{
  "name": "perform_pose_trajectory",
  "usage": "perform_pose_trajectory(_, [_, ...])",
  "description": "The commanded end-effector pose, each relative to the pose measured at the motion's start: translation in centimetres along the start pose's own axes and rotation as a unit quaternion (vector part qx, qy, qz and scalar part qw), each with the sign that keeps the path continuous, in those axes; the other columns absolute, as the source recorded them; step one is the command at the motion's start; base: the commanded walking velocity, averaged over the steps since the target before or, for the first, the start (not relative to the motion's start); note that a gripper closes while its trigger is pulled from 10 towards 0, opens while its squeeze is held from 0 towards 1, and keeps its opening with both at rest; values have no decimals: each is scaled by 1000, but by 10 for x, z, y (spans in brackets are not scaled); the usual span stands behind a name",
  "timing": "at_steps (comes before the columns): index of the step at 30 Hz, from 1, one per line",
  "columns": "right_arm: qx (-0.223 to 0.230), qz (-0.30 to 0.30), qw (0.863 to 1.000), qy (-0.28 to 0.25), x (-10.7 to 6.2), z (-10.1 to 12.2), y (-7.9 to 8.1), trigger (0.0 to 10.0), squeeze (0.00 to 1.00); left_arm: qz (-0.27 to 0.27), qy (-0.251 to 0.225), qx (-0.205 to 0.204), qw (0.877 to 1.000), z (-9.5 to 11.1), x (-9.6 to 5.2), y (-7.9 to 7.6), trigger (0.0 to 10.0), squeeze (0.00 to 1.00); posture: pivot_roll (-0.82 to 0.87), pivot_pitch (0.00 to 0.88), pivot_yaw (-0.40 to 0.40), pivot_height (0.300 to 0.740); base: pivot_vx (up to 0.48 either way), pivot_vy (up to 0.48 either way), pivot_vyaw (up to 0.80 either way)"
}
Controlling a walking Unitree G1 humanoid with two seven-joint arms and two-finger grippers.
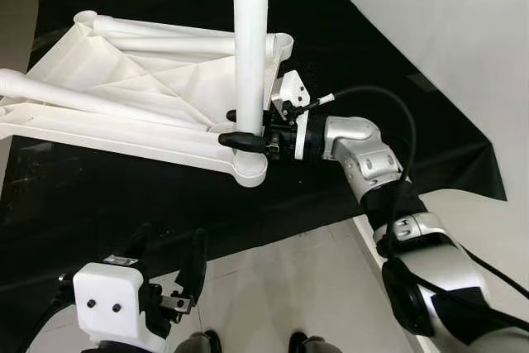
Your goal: Building children table
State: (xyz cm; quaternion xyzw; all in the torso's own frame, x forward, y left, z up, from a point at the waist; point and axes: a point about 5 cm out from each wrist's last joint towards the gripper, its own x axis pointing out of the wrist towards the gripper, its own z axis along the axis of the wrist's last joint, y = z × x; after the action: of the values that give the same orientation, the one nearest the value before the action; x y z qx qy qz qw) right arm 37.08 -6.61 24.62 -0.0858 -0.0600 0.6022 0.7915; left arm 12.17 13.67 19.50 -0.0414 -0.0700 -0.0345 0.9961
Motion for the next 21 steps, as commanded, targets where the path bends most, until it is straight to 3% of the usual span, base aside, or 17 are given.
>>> perform_pose_trajectory(1, [-5,-3,1000,-24,4,9,-1,0,0,2,11,-6,1000,-2,-2,-1,10000,0,146,250,-42,740,0,0,0])
perform_pose_trajectory(2, [10,-59,998,-7,1,0,-1,0,0,4,12,-6,1000,-2,-2,-1,10000,0,128,251,-57,740,0,0,0])
perform_pose_trajectory(3, [18,-204,978,29,-6,-15,-4,0,0,6,12,-7,1000,-2,-3,-1,10000,0,119,256,-66,740,0,0,0])
perform_pose_trajectory(4, [18,-204,978,29,-6,-15,-4,0,0,6,12,-7,1000,-2,-3,-1,10000,0,119,256,-66,740,0,0,0])
perform_pose_trajectory(5, [16,-374,925,70,-22,-28,0,0,0,9,13,-8,1000,-2,-4,0,10000,0,112,268,-63,740,0,0,0])
perform_pose_trajectory(6, [33,-455,886,85,-37,-37,16,0,0,12,14,-10,1000,-3,-5,1,10000,0,112,270,-60,740,0,0,0])
perform_pose_trajectory(7, [33,-455,886,85,-37,-37,16,0,0,12,14,-10,1000,-3,-5,1,10000,0,112,270,-60,740,0,0,0])
perform_pose_trajectory(8, [34,-478,873,89,-42,-39,35,0,0,16,15,-11,1000,-3,-5,2,10000,0,116,275,-50,740,0,0,0])
perform_pose_trajectory(9, [34,-478,873,89,-42,-39,35,0,0,16,15,-11,1000,-3,-5,2,10000,0,116,275,-50,740,0,0,0])
perform_pose_trajectory(10, [44,-443,892,80,-32,-39,53,0,0,24,18,-12,999,-3,-6,4,10000,0,109,264,-39,740,0,0,0])
perform_pose_trajectory(16, [37,-415,908,49,-10,-29,39,0,0,32,15,-15,999,-3,-4,5,10000,0,115,246,-52,740,0,0,0])
perform_pose_trajectory(19, [37,-407,912,45,-7,-28,36,431,0,32,14,-15,999,-3,-4,5,10000,0,113,245,-53,740,0,0,0])
perform_pose_trajectory(20, [35,-396,916,43,-5,-24,36,10000,0,33,13,-14,999,-2,-4,6,10000,0,113,243,-53,740,0,0,0])
perform_pose_trajectory(21, [34,-391,919,37,-4,-21,36,10000,0,33,13,-14,999,-2,-4,6,10000,0,110,243,-49,740,0,0,0])
